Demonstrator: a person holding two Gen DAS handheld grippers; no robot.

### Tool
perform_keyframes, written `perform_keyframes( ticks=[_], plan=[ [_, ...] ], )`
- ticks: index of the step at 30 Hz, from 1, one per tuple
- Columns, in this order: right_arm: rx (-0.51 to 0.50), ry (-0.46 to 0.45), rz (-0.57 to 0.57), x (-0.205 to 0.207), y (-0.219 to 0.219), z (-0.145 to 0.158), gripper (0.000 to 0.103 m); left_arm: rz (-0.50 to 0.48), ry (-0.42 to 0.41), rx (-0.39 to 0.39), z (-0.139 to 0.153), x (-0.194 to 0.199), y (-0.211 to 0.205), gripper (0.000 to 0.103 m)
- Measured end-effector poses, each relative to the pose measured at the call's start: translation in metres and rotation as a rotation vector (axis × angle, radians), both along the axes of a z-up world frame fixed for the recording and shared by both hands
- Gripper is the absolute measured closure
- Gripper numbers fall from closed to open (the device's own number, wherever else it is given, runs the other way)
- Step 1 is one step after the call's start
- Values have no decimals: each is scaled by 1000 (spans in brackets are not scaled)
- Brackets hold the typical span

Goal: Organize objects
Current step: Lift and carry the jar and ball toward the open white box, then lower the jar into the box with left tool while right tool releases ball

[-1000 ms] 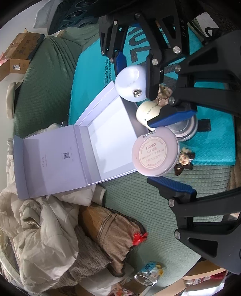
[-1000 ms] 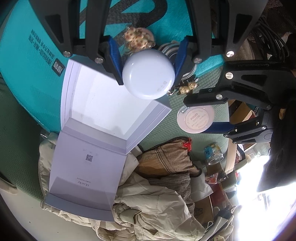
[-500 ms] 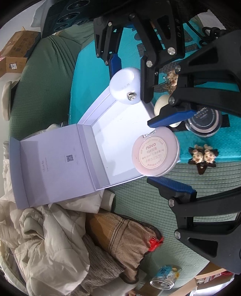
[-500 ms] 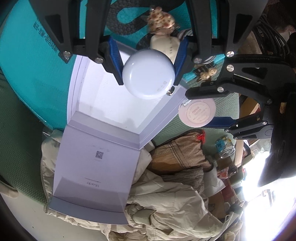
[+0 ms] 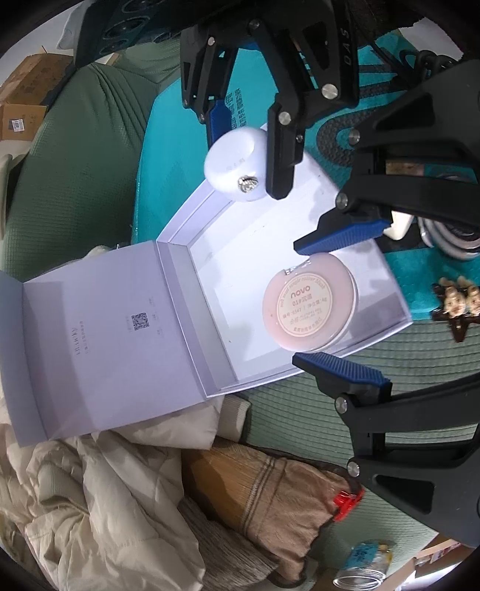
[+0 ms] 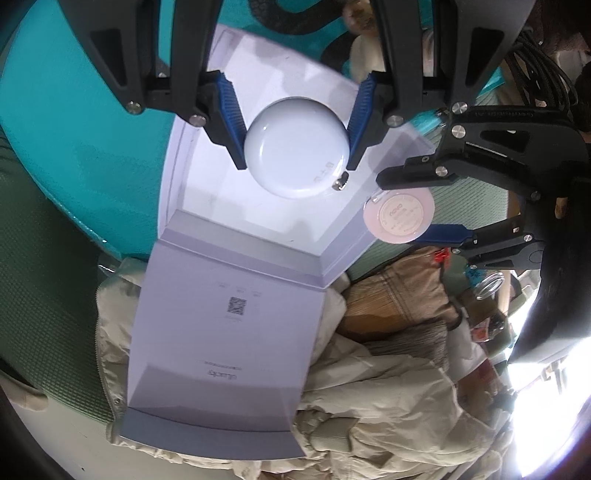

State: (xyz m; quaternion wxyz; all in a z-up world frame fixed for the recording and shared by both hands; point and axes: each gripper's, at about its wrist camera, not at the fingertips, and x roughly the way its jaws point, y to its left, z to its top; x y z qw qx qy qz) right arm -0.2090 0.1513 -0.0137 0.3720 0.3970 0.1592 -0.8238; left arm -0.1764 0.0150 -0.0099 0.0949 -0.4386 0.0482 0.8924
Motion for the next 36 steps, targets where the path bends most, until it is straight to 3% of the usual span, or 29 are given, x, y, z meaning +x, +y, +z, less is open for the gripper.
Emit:
perform_keyframes(
  ticks=[14, 28, 36],
  plan=[
    [54, 17, -44, -38, -1, -17, 51, -81, -30, -12, -25, -50, 10, 51],
    [79, 37, 0, -73, -29, -23, 51, -104, -64, -57, -49, -95, 1, 51],
    [101, 7, 8, -93, -44, -38, 51, -80, -128, -15, -62, -117, -16, 51]
  ],
)
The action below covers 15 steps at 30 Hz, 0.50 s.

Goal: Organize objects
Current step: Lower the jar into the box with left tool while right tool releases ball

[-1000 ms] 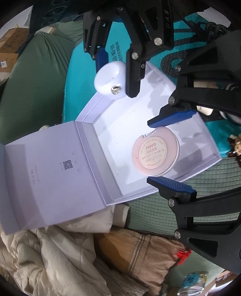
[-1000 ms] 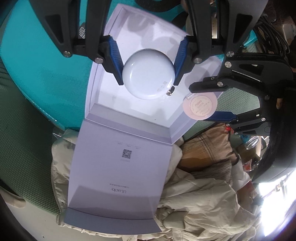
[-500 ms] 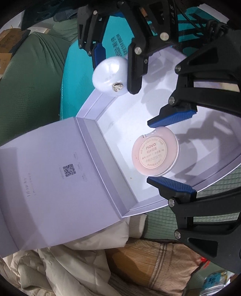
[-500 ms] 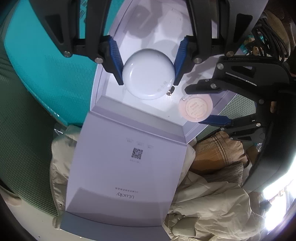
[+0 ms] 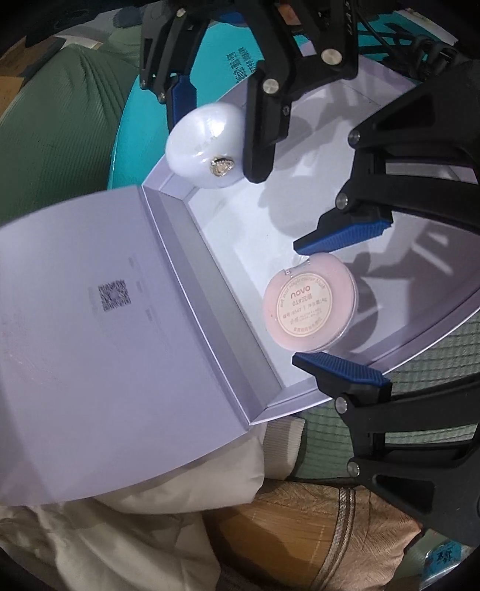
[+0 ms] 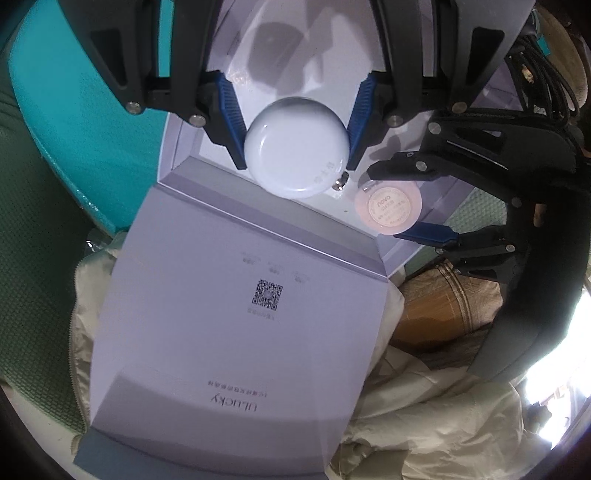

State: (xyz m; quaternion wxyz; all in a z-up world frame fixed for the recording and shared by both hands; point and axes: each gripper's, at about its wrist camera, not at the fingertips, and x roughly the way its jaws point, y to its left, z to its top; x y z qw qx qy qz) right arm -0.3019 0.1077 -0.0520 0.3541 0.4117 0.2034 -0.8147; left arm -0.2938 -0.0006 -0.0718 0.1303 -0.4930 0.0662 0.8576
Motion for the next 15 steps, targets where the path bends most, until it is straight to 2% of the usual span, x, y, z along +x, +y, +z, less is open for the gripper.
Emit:
perform_keyframes(
  ticks=[4, 10, 15],
  plan=[
    [16, -21, -2, -6, -2, -10, 51, 5, -21, 16, -7, -7, -2, 51],
    [18, -63, -11, -13, -3, -20, 51, 15, -17, 0, -9, -9, 2, 51],
    [24, -66, -26, -14, -2, -22, 51, 16, -19, 27, -10, -7, 3, 51]
  ],
)
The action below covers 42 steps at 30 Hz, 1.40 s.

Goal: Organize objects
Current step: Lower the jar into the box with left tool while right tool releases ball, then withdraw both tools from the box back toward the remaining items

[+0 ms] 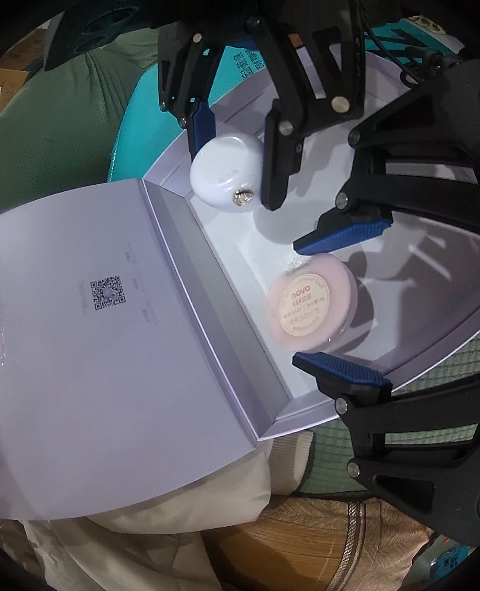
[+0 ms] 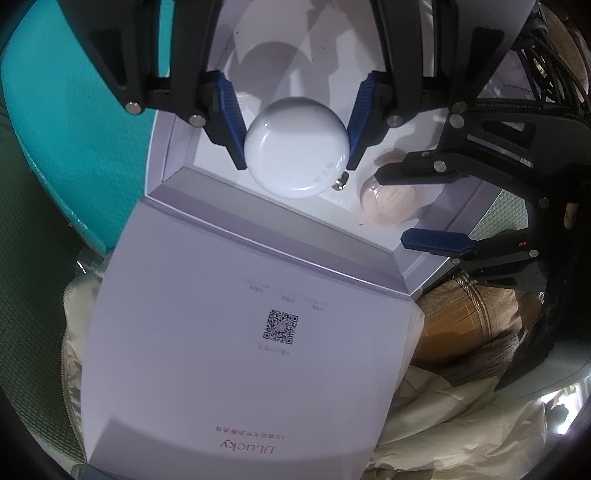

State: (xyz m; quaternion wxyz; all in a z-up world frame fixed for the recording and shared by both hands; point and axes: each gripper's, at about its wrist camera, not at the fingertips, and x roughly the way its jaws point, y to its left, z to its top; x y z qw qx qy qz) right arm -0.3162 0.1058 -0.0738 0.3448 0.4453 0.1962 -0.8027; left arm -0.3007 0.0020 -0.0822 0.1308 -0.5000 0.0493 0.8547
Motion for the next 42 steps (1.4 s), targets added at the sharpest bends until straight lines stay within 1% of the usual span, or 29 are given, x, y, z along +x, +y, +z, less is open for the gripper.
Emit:
perform_keyframes(
  ticks=[4, 6, 8, 11, 14, 16, 19, 20, 23, 27, 29, 31, 33, 34, 35, 39, 42],
  plan=[
    [4, -5, -2, 3, 1, 1, 50, -5, 1, -23, 0, 3, 5, 50],
    [-2, 10, -6, 6, 3, 5, 50, -2, 9, -33, 2, 5, 6, 50],
    [2, 34, -12, 7, 6, 11, 47, 3, 17, -34, 6, 8, 8, 50],
    [-3, 48, -16, 11, 10, 18, 47, 8, 29, -40, 14, 13, 10, 48],
    [-17, 59, -27, 13, 16, 28, 47, 14, 53, -65, 23, 20, 14, 46],
    [-23, 65, -37, 13, 19, 35, 47, 19, 62, -59, 30, 28, 21, 44],
    [-34, 78, -52, 16, 23, 46, 47, 29, 71, -56, 39, 30, 20, 42],
    [-37, 84, -55, 18, 24, 50, 47, 32, 74, -58, 42, 21, 16, 42],
    [-46, 104, -63, 23, 28, 63, 47, 43, 87, -57, 52, 27, 17, 41],
    [-55, 124, -81, 31, 34, 78, 41, 57, 105, -57, 64, 37, 17, 38],
    [-65, 131, -90, 34, 39, 87, 39, 65, 118, -58, 75, 40, 23, 36],
    [-69, 138, -99, 38, 41, 92, 34, 73, 128, -57, 78, 42, 21, 34],
    [-74, 147, -109, 44, 44, 99, 32, 80, 139, -54, 84, 45, 20, 32],
    [-76, 151, -114, 46, 46, 102, 31, 85, 144, -55, 97, 50, 15, 30],
    [-78, 154, -116, 49, 47, 104, 31, 88, 149, -56, 90, 52, 15, 29],
    [-85, 168, -124, 63, 52, 115, 28, 98, 168, -72, 104, 66, 16, 25],
    [-89, 174, -133, 72, 57, 121, 27, 104, 184, -78, 113, 77, 17, 24]
  ],
)
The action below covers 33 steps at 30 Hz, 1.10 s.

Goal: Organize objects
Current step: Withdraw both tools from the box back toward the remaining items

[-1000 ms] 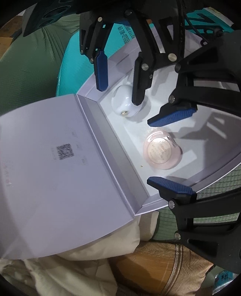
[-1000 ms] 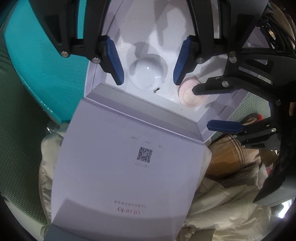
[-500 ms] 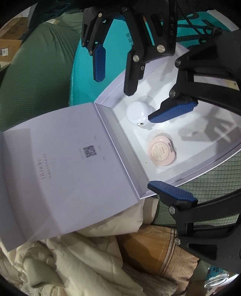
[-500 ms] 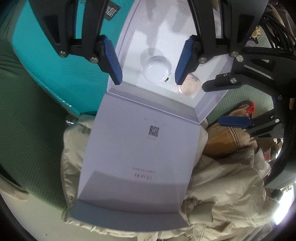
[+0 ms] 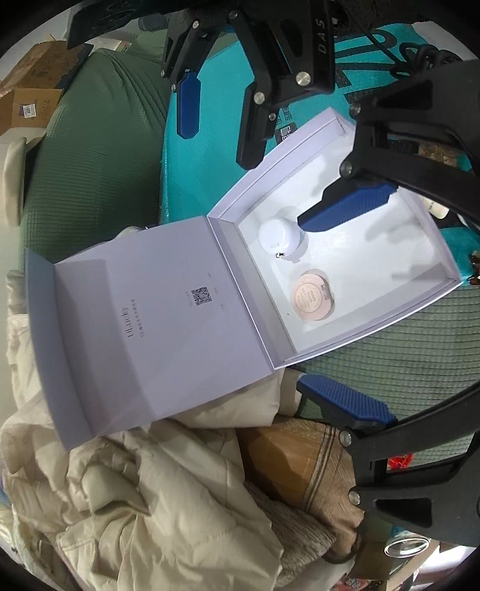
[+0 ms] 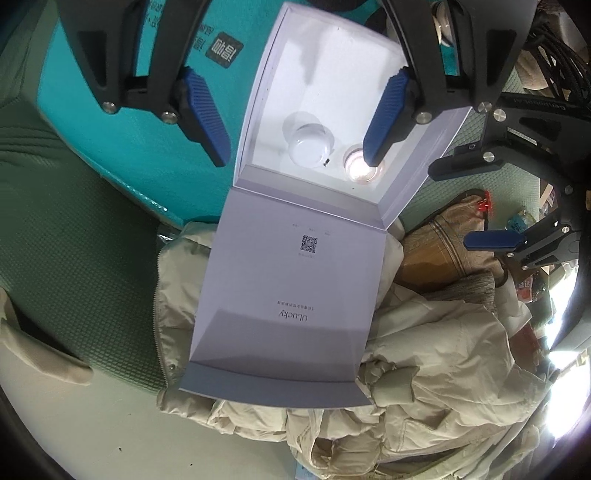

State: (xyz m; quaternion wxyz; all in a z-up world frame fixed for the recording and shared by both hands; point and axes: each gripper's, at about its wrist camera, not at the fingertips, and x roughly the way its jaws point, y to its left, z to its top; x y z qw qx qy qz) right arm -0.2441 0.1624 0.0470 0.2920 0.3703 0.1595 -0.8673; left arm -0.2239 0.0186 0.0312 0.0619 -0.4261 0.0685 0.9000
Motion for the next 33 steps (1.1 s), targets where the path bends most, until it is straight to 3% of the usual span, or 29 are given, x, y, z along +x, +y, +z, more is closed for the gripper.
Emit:
perform_keyframes(
  ticks=[13, 33],
  plan=[
    [-1, 15, -8, 48, 15, 12, 26, 9, 32, 0, 21, 50, 3, 22],
    [9, -15, 25, 114, 15, -4, 26, 61, 16, 11, 9, 120, -7, 22]
  ],
)
